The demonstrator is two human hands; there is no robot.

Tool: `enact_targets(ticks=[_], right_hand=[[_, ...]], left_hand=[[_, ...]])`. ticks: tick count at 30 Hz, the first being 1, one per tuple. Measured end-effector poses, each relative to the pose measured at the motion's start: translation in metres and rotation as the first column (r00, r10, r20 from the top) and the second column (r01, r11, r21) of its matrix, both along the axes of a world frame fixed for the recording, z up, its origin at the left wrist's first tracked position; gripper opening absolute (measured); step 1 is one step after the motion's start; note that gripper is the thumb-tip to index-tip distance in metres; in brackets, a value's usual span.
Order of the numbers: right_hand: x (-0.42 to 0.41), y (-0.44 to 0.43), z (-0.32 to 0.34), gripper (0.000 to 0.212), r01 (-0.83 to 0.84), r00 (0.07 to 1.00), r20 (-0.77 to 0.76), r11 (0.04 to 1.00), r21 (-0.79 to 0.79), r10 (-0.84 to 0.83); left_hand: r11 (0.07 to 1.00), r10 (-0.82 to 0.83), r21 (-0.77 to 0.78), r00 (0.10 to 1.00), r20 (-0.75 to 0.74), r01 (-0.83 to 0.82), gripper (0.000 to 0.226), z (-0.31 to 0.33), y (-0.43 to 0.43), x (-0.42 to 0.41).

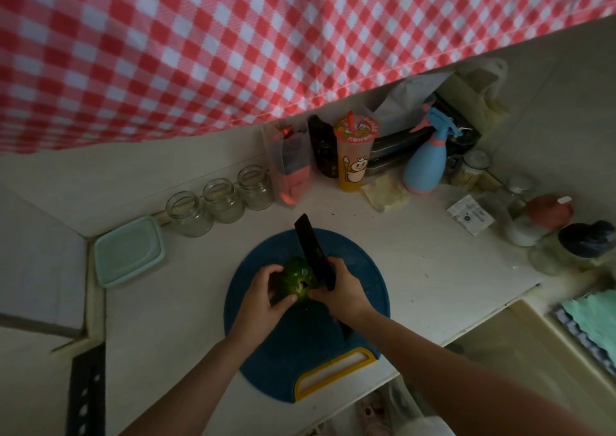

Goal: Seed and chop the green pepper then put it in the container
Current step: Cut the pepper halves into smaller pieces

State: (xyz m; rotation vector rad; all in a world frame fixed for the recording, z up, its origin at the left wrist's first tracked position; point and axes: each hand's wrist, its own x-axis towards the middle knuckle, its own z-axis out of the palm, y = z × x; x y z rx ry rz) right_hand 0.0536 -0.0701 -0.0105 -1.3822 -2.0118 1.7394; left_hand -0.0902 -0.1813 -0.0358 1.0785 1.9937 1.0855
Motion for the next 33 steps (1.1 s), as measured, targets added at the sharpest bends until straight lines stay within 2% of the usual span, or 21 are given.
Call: enact_targets(ticks=[3, 7, 12, 15, 17, 20, 23, 27, 30, 33], right_hand=[[0.001, 0.002, 0.005, 0.06, -0.006, 1.0, 0.02, 1.0, 0.02, 0.006], [0.005, 0.01, 0.013, 0.053, -0.009, 0.998, 0.058, 1.0, 0.026, 0.008], [-0.004, 0.017, 0.022, 0.054, -0.025, 0.994, 0.109, 0.999, 0.031, 0.021], [-0.008, 0.022, 0.026, 0.053, -0.005, 0.991, 0.135, 1.0, 0.018, 0.002], [-0.01, 0.026, 0.027, 0.051, 0.019, 0.988, 0.154, 1.0, -0.002, -0.019], [-0.015, 0.027, 0.028, 0.051, 0.036, 0.985, 0.169, 0.999, -0.003, -0.035], [-0.023, 0.027, 0.029, 0.053, 0.028, 0.982, 0.186, 1.0, 0.009, -0.029], [-0.035, 0.027, 0.032, 0.05, -0.006, 0.973, 0.23, 1.0, 0.028, -0.001], [-0.045, 0.03, 0.034, 0.049, -0.021, 0.964, 0.265, 0.998, 0.051, 0.007], [-0.056, 0.031, 0.034, 0.052, -0.026, 0.964, 0.267, 0.998, 0.053, 0.011]], left_hand=[[1.0, 0.028, 0.003, 0.996, 0.08, -0.029, 0.051, 0.002, 0.001, 0.005], [0.999, 0.023, -0.041, 0.994, 0.107, -0.019, 0.035, 0.01, 0.007, 0.013], [0.978, 0.19, -0.089, 0.982, 0.011, -0.189, 0.024, 0.014, 0.022, 0.019], [0.965, 0.225, -0.129, 0.974, -0.03, -0.227, 0.021, 0.009, 0.025, 0.014], [0.964, 0.224, -0.15, 0.975, 0.0, -0.221, 0.025, 0.009, 0.025, 0.012], [0.981, 0.128, -0.153, 0.991, 0.028, -0.123, 0.045, 0.01, 0.025, 0.008], [0.984, 0.05, -0.172, 0.997, 0.052, -0.04, 0.048, 0.004, 0.024, 0.006], [0.986, 0.067, -0.154, 0.998, -0.012, -0.068, 0.061, 0.01, 0.022, 0.012], [0.986, 0.118, -0.113, 0.993, -0.027, -0.121, 0.052, 0.01, 0.025, 0.014], [0.965, 0.259, -0.054, 0.964, 0.054, -0.256, 0.048, 0.005, 0.027, 0.023]])
